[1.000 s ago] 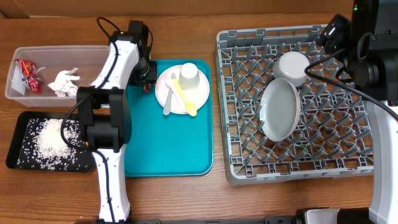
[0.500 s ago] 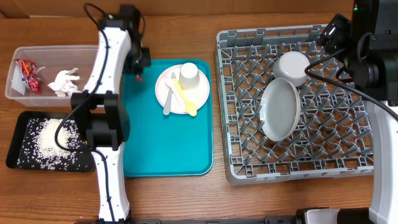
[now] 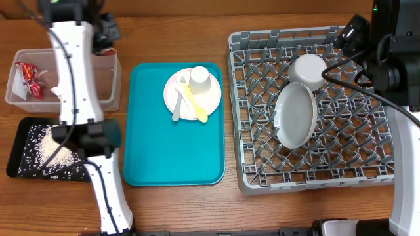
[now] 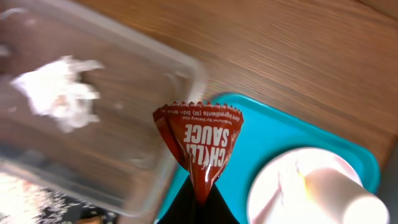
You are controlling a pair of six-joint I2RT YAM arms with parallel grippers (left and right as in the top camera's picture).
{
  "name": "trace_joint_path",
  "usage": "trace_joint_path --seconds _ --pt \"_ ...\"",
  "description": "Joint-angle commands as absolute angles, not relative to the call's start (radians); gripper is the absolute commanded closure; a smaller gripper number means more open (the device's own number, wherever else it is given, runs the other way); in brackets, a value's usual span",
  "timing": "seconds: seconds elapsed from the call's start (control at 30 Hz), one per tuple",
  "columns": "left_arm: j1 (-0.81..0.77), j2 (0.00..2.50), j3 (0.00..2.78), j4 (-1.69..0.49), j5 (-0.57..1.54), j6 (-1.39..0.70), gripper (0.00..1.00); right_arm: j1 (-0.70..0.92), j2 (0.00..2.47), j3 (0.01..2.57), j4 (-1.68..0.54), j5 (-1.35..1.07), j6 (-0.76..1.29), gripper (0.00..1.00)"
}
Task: Sort waste into correct bins and load items into the dishwasher rack
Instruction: 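Grasp the sauce packet, carry it to the clear bin, release, then withdraw the left gripper back beside the black tray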
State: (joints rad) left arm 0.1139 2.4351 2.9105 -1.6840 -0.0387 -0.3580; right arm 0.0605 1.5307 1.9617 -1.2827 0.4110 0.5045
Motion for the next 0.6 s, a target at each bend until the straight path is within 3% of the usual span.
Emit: trace_joint_path --seconds 0.0,0.03,0.07,0.13,0.2,0.3,0.57 --pt "0.170 2.433 2.870 -1.690 -0.051 -0.390 0.96 0.061 1.532 1.976 -1.280 0.425 0.508 0.00" --pt "0.184 2.433 2.846 -1.689 -0.051 -0.390 0.95 0.061 1.532 1.976 -1.280 0.425 0.508 0.00" --pt "0.197 2.433 2.819 -1.690 -0.047 -0.390 0.85 0.061 1.532 1.976 -1.280 0.425 0.508 0.00" --pt "0.211 2.433 2.781 -1.690 -0.033 -0.389 0.76 0.061 1.532 1.976 -1.280 0.425 0.508 0.00" --pt "0.220 2.433 2.735 -1.690 0.005 -0.377 0.71 0.061 1.532 1.976 -1.280 0.425 0.508 0.00" --pt "0.220 2.433 2.707 -1.690 0.027 -0.376 0.47 0.061 1.532 1.976 -1.280 0.426 0.508 0.00" --pt "0.218 2.409 2.706 -1.690 0.039 -0.373 0.48 0.061 1.532 1.976 -1.280 0.425 0.508 0.00"
